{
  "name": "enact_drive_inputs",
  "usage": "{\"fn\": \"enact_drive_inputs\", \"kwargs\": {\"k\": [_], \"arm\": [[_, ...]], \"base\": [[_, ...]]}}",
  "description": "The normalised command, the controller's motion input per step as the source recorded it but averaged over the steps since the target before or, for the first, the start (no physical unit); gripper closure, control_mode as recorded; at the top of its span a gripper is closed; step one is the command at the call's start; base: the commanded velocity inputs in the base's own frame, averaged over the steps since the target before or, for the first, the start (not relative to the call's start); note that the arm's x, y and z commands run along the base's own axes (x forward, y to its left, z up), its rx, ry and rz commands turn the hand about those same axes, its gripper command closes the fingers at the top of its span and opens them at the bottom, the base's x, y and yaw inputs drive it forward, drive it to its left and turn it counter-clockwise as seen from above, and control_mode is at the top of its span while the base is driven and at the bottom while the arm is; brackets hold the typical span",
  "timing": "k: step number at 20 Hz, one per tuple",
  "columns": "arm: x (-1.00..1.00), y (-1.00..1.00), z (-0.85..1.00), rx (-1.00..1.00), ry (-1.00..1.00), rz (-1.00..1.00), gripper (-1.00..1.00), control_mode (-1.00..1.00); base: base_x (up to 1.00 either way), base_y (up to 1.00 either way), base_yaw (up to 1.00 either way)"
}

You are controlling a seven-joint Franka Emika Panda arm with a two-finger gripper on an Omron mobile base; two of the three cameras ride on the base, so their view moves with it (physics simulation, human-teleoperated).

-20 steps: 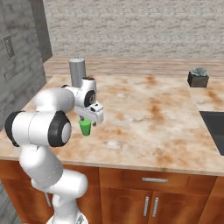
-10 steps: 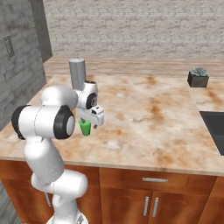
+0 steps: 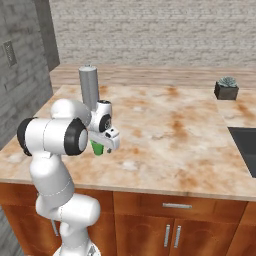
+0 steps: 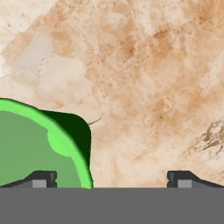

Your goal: Place the pitcher and cup on the dining counter for serving.

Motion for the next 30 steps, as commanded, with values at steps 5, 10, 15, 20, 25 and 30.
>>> {"fn": "enact_drive_inputs", "kwargs": {"k": [5, 10, 15, 20, 25, 30], "arm": [[0.0, 0.0, -0.03, 0.0, 0.0, 0.0, 1.0, -1.0], [0.0, 0.0, -0.02, 0.02, 0.0, 0.0, 1.0, -1.0], [0.0, 0.0, 0.0, 0.0, 0.0, 0.0, 1.0, -1.0], [-0.04, 0.0, 0.0, 0.0, -0.04, 0.0, 1.0, -1.0], [-0.22, 0.0, 0.28, 0.0, -0.14, 0.0, 1.0, -1.0], [-0.36, 0.0, 0.62, 0.0, -0.21, -0.02, 1.0, -1.0]], "base": [[0.0, 0.0, 0.0], [0.0, 0.0, 0.0], [0.0, 0.0, 0.0], [0.0, 0.0, 0.0], [0.0, 0.0, 0.0], [0.0, 0.0, 0.0]]}}
